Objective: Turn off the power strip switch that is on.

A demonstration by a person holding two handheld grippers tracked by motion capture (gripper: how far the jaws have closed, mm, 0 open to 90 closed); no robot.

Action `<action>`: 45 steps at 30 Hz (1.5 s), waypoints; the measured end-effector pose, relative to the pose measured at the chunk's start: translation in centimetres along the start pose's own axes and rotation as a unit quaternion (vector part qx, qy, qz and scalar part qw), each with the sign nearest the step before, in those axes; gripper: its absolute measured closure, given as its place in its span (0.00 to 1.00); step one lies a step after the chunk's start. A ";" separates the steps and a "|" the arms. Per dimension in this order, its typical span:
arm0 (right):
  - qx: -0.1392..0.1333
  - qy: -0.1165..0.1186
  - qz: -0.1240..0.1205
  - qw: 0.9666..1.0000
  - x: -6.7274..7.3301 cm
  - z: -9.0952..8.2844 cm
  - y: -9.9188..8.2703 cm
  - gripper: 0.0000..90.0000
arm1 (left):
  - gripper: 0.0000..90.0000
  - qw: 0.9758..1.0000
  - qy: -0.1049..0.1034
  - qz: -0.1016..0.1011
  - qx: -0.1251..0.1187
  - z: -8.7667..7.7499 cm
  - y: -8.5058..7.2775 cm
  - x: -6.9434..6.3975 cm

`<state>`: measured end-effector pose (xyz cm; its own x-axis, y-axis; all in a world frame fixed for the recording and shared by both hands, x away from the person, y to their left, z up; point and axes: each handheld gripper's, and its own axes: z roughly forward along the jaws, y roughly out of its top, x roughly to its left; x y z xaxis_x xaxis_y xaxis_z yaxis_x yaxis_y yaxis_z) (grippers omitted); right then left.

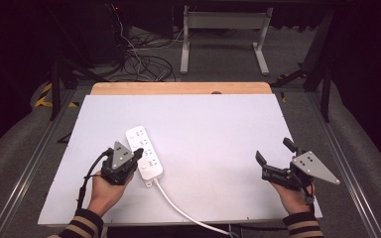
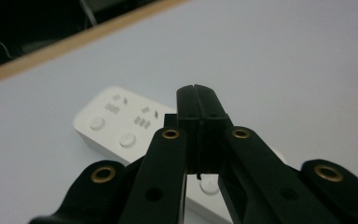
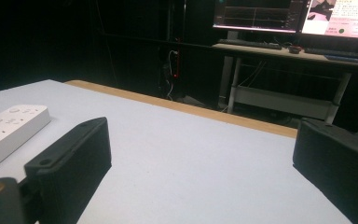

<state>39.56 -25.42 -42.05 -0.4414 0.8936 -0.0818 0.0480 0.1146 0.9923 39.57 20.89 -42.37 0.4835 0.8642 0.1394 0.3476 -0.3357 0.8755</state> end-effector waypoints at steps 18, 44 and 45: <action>-0.001 -0.002 0.001 1.000 0.0 0.1 0.0 0.05 | 1.00 0.947 0.191 -0.109 -0.233 -11.2 -1.4 4.9; 0.001 0.001 -0.005 1.000 0.2 0.2 0.0 0.05 | 0.08 0.944 0.179 -0.094 -0.260 -9.7 -1.7 5.2; 0.001 0.001 -0.005 1.000 0.2 0.2 0.0 0.05 | 0.08 0.944 0.177 -0.097 -0.262 -9.7 -1.8 5.2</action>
<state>39.67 -25.18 -42.05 -0.4435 0.8916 -0.0916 0.0451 0.1242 0.9912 33.69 29.61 -38.69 0.1212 0.9925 0.0186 -0.0873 -0.0080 0.9961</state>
